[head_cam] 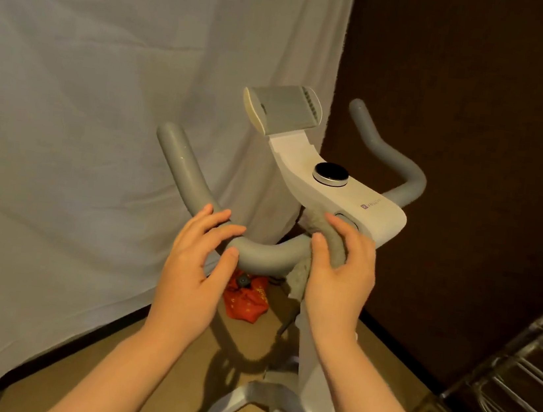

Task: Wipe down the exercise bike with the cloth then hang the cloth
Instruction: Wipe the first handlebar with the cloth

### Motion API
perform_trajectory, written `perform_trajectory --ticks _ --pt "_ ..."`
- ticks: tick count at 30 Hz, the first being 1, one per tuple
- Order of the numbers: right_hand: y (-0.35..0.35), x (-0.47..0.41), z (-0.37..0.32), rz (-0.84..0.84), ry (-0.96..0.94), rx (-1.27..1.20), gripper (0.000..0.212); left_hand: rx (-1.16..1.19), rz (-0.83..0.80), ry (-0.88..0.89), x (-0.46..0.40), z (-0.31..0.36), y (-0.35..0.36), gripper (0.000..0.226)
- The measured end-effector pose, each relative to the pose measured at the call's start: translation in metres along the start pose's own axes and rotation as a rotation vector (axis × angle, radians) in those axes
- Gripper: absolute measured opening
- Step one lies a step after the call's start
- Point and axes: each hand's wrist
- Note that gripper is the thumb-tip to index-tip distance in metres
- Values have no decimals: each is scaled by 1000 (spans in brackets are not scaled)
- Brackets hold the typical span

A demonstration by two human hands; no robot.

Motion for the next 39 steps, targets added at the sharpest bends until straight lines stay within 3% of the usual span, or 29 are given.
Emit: perform_trajectory --ticks 2,6,10,15,19,24,30,35,39 --pt "2 1 -2 112 139 -85 27 -23 -17 6 1 3 0 27" --pt "15 49 -16 133 236 -334 31 -39 -44 25 3 2 -2 23" --pt "18 -5 -13 435 449 -440 37 -54 -82 55 -1 -4 -5 23" --pt "38 38 -27 376 540 -616 31 -66 -126 152 -6 -15 -10 35" --pt "41 20 -23 462 604 -687 23 -78 -202 226 -11 -20 -19 38" --pt "57 60 -36 458 561 -632 24 -161 -285 312 -24 -26 -32 38" --pt "68 45 -38 636 553 -593 22 -195 -331 428 -48 -29 -39 32" --pt "78 76 -38 605 322 -277 25 -93 -328 419 -51 -33 -38 22" --pt "63 57 -35 540 293 -44 25 -99 -330 452 -53 -35 -38 16"
Point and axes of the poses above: each hand's wrist, its own x-axis away from the middle knuckle, its own y-axis out of the palm, z = x × y, and after that the axes turned 5 degrees about y, right-handed
